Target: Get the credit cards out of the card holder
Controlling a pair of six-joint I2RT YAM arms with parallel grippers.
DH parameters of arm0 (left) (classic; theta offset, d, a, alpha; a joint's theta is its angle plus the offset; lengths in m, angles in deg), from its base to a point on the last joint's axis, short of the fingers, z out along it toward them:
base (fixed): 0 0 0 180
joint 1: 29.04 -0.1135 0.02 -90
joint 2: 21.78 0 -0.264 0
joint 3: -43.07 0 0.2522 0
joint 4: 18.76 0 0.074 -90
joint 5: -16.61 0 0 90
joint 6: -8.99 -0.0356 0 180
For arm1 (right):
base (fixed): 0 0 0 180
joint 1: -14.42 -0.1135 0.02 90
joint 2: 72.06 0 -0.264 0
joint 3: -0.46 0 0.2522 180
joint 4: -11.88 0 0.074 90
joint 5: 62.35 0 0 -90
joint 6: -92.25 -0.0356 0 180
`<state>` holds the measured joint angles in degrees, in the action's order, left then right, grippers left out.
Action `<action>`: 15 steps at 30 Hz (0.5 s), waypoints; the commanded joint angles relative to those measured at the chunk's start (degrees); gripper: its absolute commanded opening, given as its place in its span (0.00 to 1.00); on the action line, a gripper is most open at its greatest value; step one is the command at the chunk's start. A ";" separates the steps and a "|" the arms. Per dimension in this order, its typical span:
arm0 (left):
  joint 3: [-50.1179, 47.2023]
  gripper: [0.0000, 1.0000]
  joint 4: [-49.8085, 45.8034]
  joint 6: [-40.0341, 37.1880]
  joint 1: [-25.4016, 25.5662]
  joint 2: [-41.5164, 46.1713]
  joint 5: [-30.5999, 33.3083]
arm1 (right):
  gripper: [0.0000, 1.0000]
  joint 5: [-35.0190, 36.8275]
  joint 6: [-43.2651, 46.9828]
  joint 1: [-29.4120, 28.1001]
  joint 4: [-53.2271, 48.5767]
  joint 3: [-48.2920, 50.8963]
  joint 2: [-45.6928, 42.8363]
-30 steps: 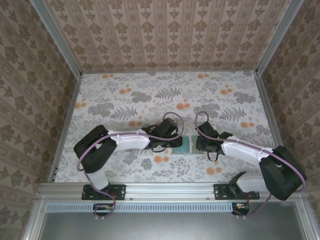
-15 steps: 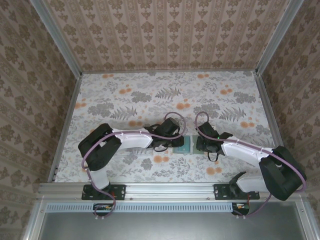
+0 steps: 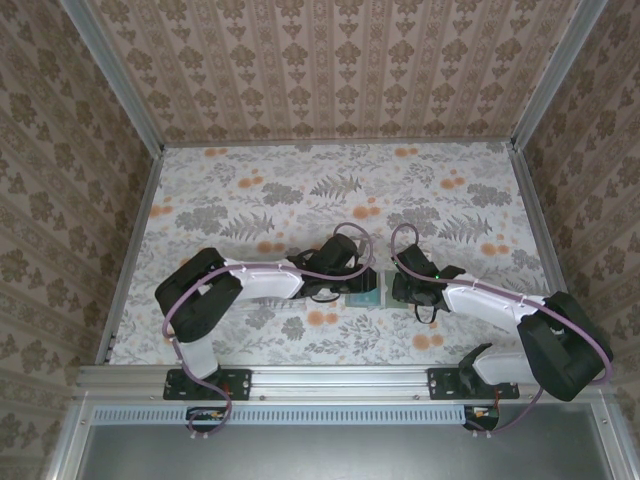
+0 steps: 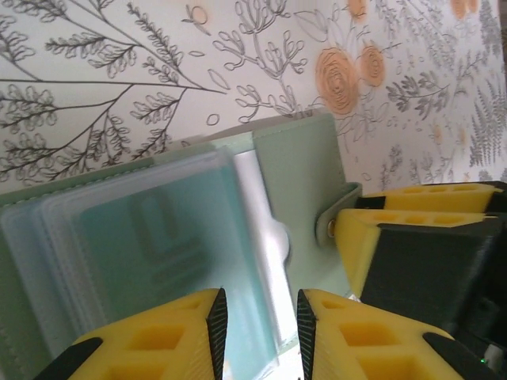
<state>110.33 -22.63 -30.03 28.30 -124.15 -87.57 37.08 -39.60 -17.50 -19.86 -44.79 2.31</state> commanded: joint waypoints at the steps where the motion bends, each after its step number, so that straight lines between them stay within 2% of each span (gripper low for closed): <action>1: -0.09 0.32 -0.82 0.31 0.16 1.63 0.55 | 0.33 -0.56 -0.52 -0.16 -1.83 0.27 -0.59; 7: -0.31 0.32 -6.43 -0.53 0.10 4.08 5.25 | 0.43 2.08 -0.49 -0.07 -6.64 -1.46 -5.55; 15: 1.10 0.33 -12.66 -0.53 0.16 3.80 8.82 | 0.44 0.28 -1.54 0.37 -4.10 0.30 -3.28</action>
<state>110.33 -30.30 -30.08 28.30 -121.37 -81.60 37.76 -40.06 -17.44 -23.88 -44.85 -2.57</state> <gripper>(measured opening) 0.328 0.445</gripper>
